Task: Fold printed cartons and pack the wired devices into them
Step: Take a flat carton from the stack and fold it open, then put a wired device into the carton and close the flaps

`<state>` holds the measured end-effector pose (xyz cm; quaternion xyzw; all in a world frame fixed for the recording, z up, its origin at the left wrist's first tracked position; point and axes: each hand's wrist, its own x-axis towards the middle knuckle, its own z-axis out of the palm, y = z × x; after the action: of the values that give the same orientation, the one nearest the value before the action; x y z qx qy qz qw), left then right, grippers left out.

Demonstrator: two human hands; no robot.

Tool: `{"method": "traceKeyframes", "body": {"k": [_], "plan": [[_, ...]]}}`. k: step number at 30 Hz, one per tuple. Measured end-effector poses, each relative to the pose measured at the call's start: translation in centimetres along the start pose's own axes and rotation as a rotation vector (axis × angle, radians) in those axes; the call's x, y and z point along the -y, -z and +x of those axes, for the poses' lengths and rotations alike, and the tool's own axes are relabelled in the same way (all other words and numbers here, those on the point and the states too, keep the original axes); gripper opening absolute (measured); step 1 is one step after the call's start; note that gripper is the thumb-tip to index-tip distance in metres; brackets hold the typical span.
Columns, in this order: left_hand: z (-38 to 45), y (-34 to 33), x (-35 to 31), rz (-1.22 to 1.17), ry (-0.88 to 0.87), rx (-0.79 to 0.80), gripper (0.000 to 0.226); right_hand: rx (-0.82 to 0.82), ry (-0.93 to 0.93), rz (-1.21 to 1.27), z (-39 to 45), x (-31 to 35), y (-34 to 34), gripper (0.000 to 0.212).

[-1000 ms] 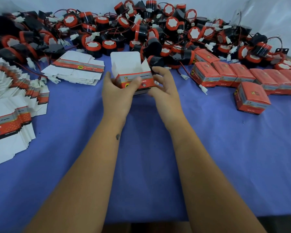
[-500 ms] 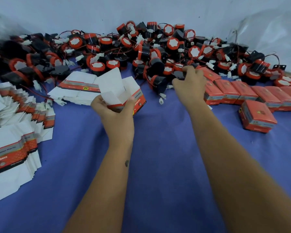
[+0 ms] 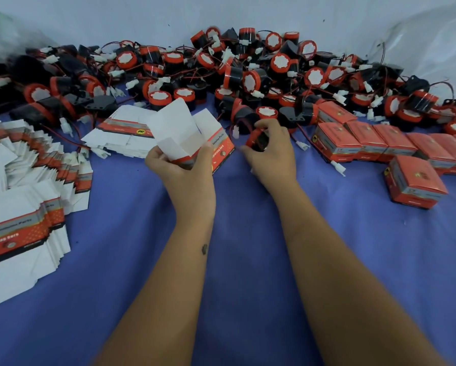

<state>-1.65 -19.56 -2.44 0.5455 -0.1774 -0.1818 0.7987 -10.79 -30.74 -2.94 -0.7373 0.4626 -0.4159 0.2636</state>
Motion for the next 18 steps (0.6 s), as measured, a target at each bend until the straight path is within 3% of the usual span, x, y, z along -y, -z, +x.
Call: {"method": "traceKeyframes", "body": {"k": [2,5,9,12,15,18], "plan": [[-0.3,0.1,-0.3,-0.008,-0.003,0.014,0.056,-0.078,-0.145,0.227,-1.5,0.2,1.5,0.032],[-0.8,0.5,-0.6,0.075,-0.042,0.058,0.056,-0.161,-0.312,0.375,-3.1,0.5,3.1,0.030],[-1.1,1.1,-0.6,0.365,-0.129,0.120,0.063,-0.172,-0.401,0.638,-5.1,0.6,4.6,0.026],[-1.2,1.4,-0.5,0.412,-0.140,0.246,0.064,-0.168,-0.443,0.976,-5.9,0.7,5.7,0.024],[-1.2,1.6,-1.0,0.349,-0.103,0.386,0.059,-0.180,-0.421,1.139,-5.9,0.9,6.1,0.028],[-0.4,2.2,-1.9,0.086,0.118,0.506,0.040,-0.165,-0.387,1.199,-5.8,1.3,6.1,0.037]]}}
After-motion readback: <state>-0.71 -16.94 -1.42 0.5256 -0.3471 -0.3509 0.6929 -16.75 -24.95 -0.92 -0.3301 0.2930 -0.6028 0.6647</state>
